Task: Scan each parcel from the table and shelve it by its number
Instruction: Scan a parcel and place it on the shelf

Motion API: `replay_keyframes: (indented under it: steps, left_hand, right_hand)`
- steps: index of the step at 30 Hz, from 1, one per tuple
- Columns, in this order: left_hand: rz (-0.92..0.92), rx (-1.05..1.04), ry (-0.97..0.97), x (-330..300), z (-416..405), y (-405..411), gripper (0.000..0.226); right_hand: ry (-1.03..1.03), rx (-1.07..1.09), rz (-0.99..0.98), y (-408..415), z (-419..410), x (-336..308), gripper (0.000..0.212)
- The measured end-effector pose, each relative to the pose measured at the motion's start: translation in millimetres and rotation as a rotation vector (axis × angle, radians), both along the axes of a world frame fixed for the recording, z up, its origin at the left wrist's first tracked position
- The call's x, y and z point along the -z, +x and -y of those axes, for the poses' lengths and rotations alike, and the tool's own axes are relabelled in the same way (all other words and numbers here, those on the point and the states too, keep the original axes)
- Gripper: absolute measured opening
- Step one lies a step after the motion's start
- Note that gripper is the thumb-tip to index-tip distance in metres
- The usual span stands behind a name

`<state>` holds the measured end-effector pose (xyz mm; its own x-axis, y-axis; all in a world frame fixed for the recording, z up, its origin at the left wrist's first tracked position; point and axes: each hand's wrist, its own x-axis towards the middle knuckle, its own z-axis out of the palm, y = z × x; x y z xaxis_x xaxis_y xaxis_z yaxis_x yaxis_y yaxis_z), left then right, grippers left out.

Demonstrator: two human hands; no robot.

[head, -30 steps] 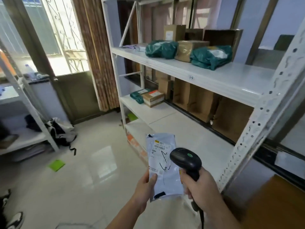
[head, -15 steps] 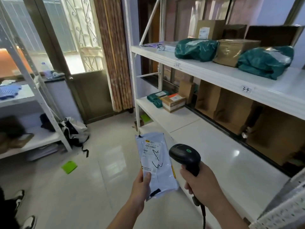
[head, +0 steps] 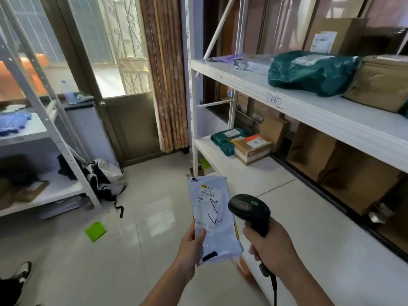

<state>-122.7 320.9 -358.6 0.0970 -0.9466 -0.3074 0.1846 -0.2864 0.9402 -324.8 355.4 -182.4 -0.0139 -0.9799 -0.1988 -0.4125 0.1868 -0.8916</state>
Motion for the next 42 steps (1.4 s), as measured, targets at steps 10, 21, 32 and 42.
replay_keyframes:
  steps: [10,21,32,42]
  left_hand:
    - [-0.038,0.178,0.008,12,157,55,0.043]
    - [0.068,0.312,0.096,29,320,37,0.037]
    - [0.112,0.496,0.174,58,439,-42,0.051]
    - [0.271,0.636,0.228,87,522,-72,0.024]
  right_hand:
    - [-0.005,0.07,-0.036,64,143,14,0.007]
    - [0.025,0.333,0.012,60,249,21,0.007]
    - [0.066,0.503,-0.026,9,336,52,0.009]
    - [0.139,0.626,-0.089,4,382,60,0.009]
